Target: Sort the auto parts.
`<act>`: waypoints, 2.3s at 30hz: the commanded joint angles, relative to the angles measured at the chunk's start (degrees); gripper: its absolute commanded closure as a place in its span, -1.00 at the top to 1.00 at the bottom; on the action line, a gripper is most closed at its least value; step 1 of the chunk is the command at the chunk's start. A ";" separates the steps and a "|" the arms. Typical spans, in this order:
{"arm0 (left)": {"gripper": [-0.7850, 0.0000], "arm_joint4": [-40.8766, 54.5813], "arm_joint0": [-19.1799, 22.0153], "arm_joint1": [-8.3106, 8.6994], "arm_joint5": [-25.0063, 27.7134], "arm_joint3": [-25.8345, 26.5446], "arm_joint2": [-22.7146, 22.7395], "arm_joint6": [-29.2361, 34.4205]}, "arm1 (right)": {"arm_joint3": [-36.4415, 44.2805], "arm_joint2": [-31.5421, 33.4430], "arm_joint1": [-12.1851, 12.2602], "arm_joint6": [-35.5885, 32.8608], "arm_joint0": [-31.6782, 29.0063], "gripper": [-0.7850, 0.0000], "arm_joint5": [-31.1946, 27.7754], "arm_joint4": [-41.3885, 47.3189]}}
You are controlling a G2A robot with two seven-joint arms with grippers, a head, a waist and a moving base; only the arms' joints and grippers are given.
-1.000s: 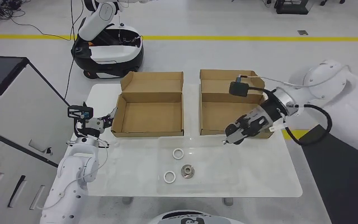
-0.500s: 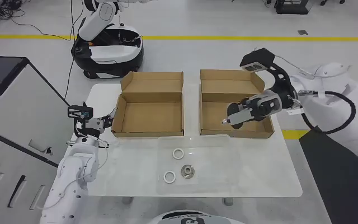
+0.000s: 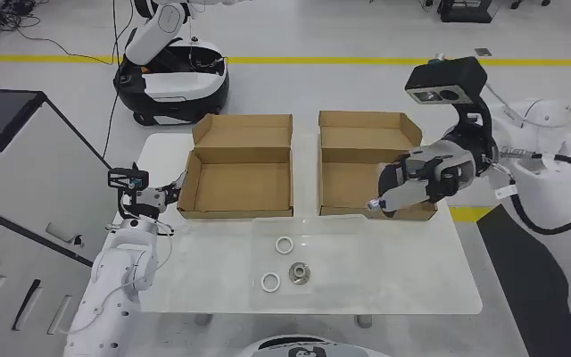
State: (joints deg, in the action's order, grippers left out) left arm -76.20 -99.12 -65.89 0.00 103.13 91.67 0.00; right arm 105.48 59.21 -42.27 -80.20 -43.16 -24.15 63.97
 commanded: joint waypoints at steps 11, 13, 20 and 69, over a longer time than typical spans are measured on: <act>1.00 0.00 0.00 0.00 0.00 0.00 0.00 0.00 | -0.61 11.68 -8.69 -6.33 -2.97 -1.00 6.32 3.96; 1.00 0.00 0.00 0.00 0.00 0.00 0.00 0.00 | -0.83 13.14 -10.42 -7.80 -3.14 -1.00 7.79 4.29; 1.00 0.00 0.00 0.00 0.00 0.00 0.00 0.00 | -0.10 12.85 -15.81 -7.80 -3.05 -1.00 7.80 2.19; 1.00 0.00 0.00 0.00 0.00 0.00 0.00 0.00 | 3.34 13.60 -23.22 -4.58 -7.85 -1.00 10.07 1.04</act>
State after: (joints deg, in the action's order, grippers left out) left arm -76.20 -99.12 -65.89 0.00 103.13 91.67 0.00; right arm 108.70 72.81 -65.52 -84.78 -51.05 -14.45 66.01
